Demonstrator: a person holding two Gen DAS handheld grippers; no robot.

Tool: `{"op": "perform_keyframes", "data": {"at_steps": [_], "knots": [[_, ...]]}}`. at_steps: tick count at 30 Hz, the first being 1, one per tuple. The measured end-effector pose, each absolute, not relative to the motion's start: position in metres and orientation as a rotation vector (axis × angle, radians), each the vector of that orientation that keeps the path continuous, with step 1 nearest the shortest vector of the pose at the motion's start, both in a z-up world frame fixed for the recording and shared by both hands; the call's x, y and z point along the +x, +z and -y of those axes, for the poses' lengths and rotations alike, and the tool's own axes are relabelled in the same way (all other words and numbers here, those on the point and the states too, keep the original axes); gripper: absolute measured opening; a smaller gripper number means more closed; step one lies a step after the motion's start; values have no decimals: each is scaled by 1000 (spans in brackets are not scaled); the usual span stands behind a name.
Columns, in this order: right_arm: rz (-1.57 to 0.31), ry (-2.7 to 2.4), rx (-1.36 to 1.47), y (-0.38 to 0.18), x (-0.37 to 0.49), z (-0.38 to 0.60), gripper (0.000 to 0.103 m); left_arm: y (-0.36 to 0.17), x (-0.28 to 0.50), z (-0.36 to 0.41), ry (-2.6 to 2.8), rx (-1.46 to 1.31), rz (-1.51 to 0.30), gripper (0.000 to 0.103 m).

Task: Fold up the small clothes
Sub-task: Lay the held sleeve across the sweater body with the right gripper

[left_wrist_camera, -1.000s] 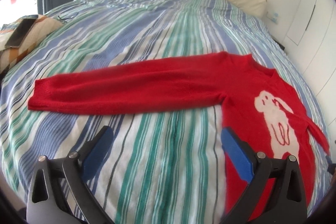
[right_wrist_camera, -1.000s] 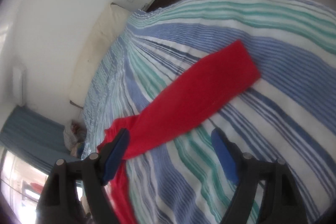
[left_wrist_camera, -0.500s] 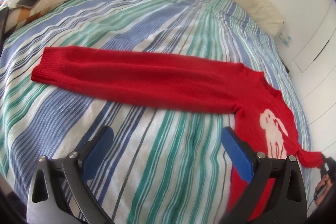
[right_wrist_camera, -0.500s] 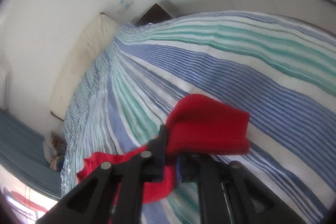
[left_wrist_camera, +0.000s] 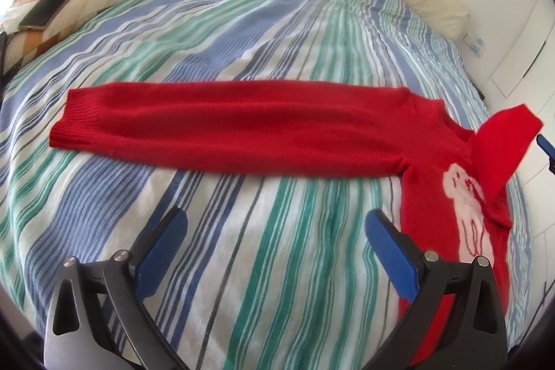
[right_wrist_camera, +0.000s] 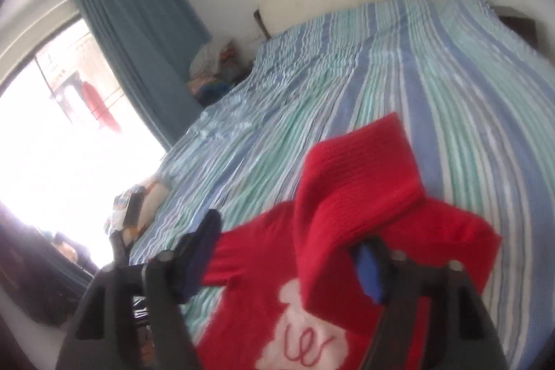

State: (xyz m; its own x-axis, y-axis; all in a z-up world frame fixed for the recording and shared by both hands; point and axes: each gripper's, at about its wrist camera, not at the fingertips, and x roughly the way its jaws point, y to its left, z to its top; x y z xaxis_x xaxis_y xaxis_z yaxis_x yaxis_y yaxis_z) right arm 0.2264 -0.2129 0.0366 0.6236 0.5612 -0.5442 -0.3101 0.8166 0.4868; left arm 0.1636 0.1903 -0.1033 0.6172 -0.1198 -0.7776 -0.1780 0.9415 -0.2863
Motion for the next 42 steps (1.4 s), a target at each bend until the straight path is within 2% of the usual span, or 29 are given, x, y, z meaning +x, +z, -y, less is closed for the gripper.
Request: {"op": "perform_keyframes", "data": {"at_steps": [3, 7, 11, 15, 18, 22, 25, 34, 40, 41, 42], "knots": [[-786, 534, 380, 9, 221, 210, 79, -102, 162, -193, 29, -355, -906, 102], [-797, 388, 307, -5, 214, 251, 79, -102, 166, -192, 19, -363, -910, 102], [-887, 199, 53, -33, 207, 286, 79, -101, 167, -184, 13, -335, -913, 102], [-1004, 224, -231, -82, 172, 285, 79, -106, 169, -175, 22, -290, -929, 102], [-969, 139, -411, -110, 159, 279, 76, -112, 172, -171, 23, -289, -953, 102], [-829, -84, -350, -114, 173, 308, 76, -118, 172, -166, 39, -258, -969, 102], [-884, -161, -300, -130, 177, 337, 76, -120, 169, -166, 43, -237, -972, 102], [-900, -80, -355, -85, 161, 326, 76, -113, 173, -161, -12, -261, -972, 102], [-796, 354, -398, -31, 167, 207, 75, -116, 178, -160, -6, -279, -985, 102], [-796, 445, -431, -32, 171, 179, 71, -117, 177, -160, -1, -273, -984, 102], [-800, 511, -471, -37, 176, 151, 58, -117, 176, -160, 6, -264, -983, 102]]}}
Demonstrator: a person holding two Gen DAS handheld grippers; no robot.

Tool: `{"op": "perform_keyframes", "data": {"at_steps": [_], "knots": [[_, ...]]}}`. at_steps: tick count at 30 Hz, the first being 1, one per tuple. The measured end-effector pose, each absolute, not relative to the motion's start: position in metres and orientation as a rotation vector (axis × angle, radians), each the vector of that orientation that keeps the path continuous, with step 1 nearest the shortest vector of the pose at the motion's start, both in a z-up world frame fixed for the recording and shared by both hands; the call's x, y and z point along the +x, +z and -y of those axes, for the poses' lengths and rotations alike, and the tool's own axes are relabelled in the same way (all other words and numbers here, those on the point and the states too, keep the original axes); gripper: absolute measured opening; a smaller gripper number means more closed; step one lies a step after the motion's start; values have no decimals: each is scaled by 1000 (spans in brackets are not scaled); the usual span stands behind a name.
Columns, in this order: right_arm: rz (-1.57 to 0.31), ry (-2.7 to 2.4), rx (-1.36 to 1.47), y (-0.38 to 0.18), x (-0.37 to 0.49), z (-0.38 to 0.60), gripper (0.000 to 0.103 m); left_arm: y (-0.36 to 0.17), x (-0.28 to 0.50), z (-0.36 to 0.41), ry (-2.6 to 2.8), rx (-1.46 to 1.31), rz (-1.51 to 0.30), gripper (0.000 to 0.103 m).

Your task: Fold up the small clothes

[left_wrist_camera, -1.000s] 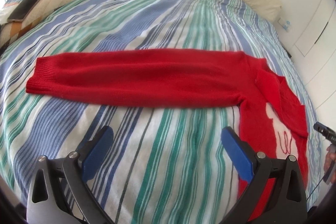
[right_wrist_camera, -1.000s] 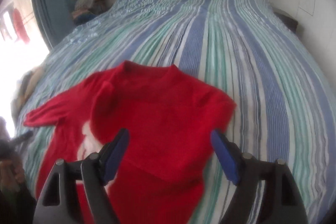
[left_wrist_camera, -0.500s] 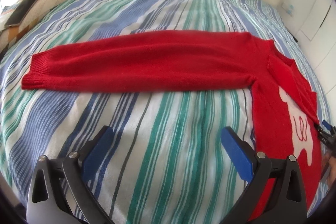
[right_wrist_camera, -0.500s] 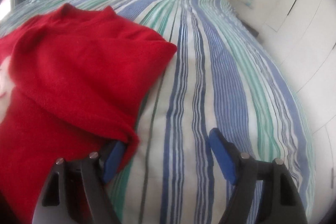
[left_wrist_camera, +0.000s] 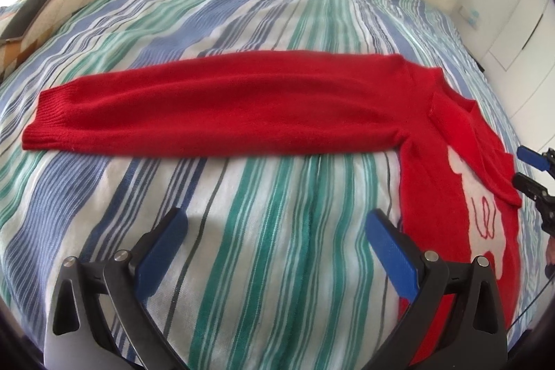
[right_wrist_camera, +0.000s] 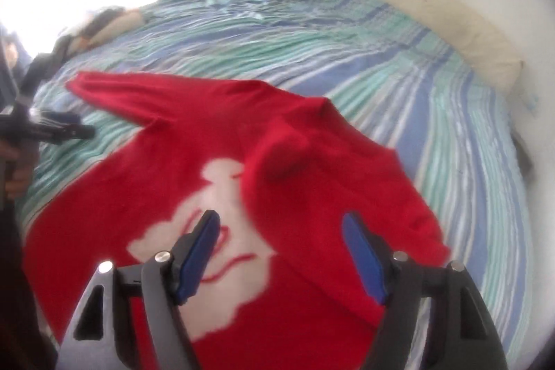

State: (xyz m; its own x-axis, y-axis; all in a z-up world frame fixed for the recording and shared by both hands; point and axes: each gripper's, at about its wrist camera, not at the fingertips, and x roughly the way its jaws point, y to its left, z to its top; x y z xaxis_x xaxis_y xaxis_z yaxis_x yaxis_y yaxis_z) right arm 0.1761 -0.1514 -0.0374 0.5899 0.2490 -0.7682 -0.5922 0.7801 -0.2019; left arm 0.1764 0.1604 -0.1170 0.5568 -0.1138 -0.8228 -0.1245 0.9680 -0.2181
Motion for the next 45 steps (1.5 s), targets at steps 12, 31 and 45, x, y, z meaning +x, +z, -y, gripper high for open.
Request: {"op": "perform_keyframes", "data": {"at_steps": [12, 31, 45], "knots": [[-971, 397, -574, -129, 280, 72, 10, -118, 178, -178, -2, -337, -993, 102], [-997, 542, 254, -78, 224, 243, 75, -116, 173, -184, 12, -356, -987, 102], [-997, 347, 172, -94, 139, 307, 53, -122, 175, -161, 39, -208, -1003, 102]]}}
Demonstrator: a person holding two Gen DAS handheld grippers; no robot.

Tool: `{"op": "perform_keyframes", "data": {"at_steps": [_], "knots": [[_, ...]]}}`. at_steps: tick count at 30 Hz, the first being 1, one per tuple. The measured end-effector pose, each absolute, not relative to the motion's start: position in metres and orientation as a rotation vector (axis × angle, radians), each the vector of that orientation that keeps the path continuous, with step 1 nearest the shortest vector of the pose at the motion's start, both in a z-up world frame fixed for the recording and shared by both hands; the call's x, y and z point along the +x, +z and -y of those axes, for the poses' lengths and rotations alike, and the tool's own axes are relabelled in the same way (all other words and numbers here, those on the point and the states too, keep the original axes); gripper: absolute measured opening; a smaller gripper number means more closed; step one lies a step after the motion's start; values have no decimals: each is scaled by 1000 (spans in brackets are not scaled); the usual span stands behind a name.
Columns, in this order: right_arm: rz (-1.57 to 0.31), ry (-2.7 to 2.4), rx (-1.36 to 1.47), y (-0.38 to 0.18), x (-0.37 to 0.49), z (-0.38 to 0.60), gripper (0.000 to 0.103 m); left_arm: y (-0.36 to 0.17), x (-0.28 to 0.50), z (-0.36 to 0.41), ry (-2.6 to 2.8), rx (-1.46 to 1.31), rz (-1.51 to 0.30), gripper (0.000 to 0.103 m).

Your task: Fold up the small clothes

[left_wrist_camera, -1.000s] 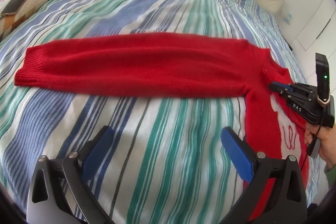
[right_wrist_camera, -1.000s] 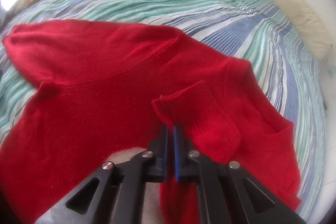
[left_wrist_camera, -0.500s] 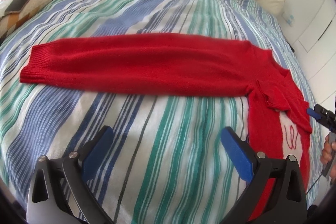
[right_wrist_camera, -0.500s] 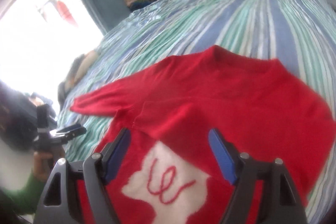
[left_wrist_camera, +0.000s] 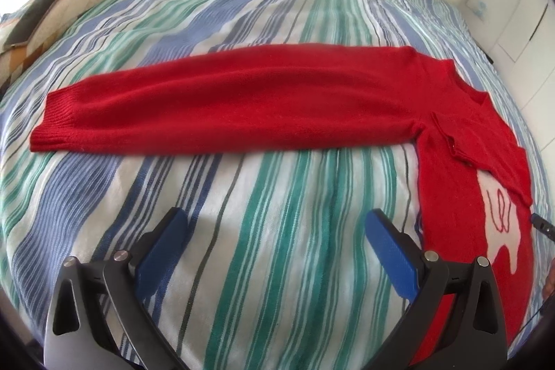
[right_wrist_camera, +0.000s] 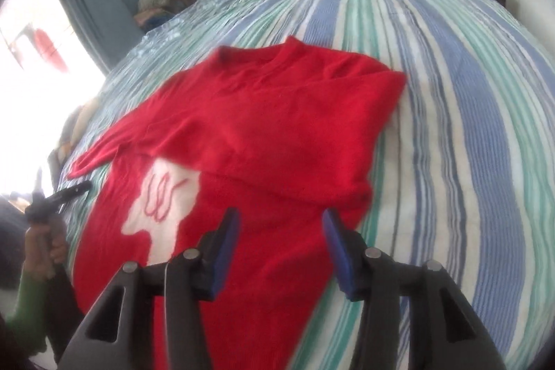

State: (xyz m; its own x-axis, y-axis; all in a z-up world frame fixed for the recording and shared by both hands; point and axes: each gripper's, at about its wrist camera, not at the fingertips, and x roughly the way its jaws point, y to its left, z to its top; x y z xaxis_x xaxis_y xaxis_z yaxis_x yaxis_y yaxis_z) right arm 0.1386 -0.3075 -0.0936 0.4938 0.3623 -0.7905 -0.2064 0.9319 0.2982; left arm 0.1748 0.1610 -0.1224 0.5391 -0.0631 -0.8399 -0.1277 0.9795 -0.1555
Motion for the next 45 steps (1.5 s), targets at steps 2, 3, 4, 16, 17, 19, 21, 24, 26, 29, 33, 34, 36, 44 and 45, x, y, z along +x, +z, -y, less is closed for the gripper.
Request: {"op": "perform_keyframes", "data": {"at_steps": [2, 3, 4, 16, 17, 19, 21, 24, 26, 29, 33, 34, 36, 44, 45], "knots": [[-1025, 315, 148, -114, 134, 310, 53, -124, 173, -159, 44, -173, -1005, 102], [-1033, 282, 147, -122, 133, 315, 53, -125, 172, -158, 46, -159, -1007, 102], [-1027, 241, 150, -127, 128, 323, 53, -125, 171, -158, 47, -150, -1007, 102], [-737, -51, 207, -90, 16, 401, 77, -114, 162, -154, 33, -185, -942, 102], [-717, -74, 223, -92, 8, 406, 77, -112, 161, -154, 39, -179, -928, 102], [-675, -121, 266, -100, -6, 413, 77, -110, 159, -154, 47, -175, -901, 102], [-671, -165, 306, -109, -11, 418, 78, -109, 160, -156, 49, -188, -883, 102], [-657, -177, 295, -108, -7, 419, 78, -109, 163, -158, 50, -209, -870, 102], [-647, -188, 242, -106, -2, 415, 79, -112, 166, -157, 57, -202, -880, 102], [-683, -197, 241, -114, 5, 416, 80, -118, 170, -154, 66, -186, -906, 102], [-740, -206, 269, -127, 9, 419, 80, -119, 170, -151, 62, -177, -908, 102], [-746, -207, 269, -129, 9, 419, 80, -119, 170, -150, 58, -174, -906, 102], [-754, -209, 269, -132, 10, 419, 84, -118, 169, -148, 51, -166, -903, 102], [-772, -220, 223, -137, 14, 412, 88, -116, 167, -142, 46, -127, -897, 102], [-772, -219, 225, -136, 14, 412, 88, -115, 167, -142, 46, -129, -895, 102]]}}
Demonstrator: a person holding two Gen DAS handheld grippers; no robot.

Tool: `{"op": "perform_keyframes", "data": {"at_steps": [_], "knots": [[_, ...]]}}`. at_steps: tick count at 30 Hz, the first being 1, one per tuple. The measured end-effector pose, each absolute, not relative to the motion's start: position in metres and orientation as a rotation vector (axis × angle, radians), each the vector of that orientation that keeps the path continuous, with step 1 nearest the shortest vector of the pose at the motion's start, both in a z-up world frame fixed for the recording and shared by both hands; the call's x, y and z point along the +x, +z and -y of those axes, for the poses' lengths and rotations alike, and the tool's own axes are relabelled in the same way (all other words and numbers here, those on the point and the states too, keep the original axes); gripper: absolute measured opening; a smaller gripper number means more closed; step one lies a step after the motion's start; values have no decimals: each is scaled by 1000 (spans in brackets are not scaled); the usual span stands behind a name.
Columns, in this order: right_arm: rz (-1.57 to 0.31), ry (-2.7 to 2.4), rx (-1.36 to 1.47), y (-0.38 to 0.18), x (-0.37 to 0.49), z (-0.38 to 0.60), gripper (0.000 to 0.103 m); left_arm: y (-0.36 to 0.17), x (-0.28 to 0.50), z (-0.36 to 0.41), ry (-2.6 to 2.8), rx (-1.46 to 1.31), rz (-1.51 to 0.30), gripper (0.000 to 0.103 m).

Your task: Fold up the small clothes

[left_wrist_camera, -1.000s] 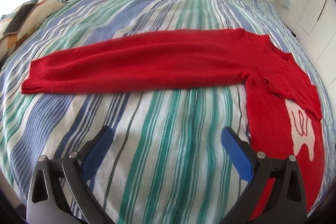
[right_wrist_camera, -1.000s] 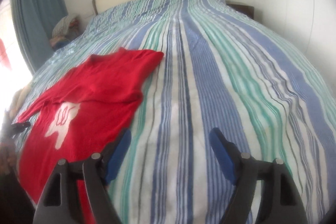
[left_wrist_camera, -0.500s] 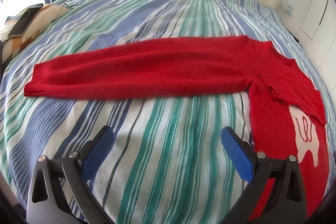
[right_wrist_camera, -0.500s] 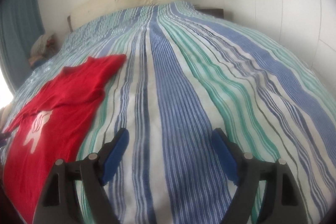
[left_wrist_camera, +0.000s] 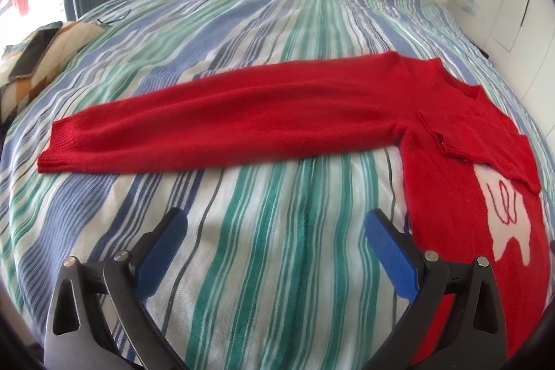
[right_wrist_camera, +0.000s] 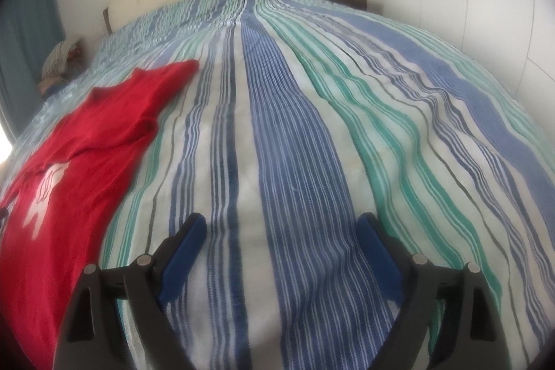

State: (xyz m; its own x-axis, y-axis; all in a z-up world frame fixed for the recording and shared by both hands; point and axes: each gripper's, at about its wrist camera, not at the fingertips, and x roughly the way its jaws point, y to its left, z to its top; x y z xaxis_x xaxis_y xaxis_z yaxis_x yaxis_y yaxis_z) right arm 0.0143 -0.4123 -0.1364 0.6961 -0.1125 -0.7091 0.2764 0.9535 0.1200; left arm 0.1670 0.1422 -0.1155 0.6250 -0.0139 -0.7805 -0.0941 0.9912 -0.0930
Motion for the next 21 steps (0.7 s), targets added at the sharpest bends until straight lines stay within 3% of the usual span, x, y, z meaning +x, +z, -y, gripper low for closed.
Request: {"op": "perform_keyframes", "data": {"at_steps": [21], "knots": [[-780, -220, 212, -140, 16, 410, 91, -114, 166, -142, 47, -126, -893, 102]]}}
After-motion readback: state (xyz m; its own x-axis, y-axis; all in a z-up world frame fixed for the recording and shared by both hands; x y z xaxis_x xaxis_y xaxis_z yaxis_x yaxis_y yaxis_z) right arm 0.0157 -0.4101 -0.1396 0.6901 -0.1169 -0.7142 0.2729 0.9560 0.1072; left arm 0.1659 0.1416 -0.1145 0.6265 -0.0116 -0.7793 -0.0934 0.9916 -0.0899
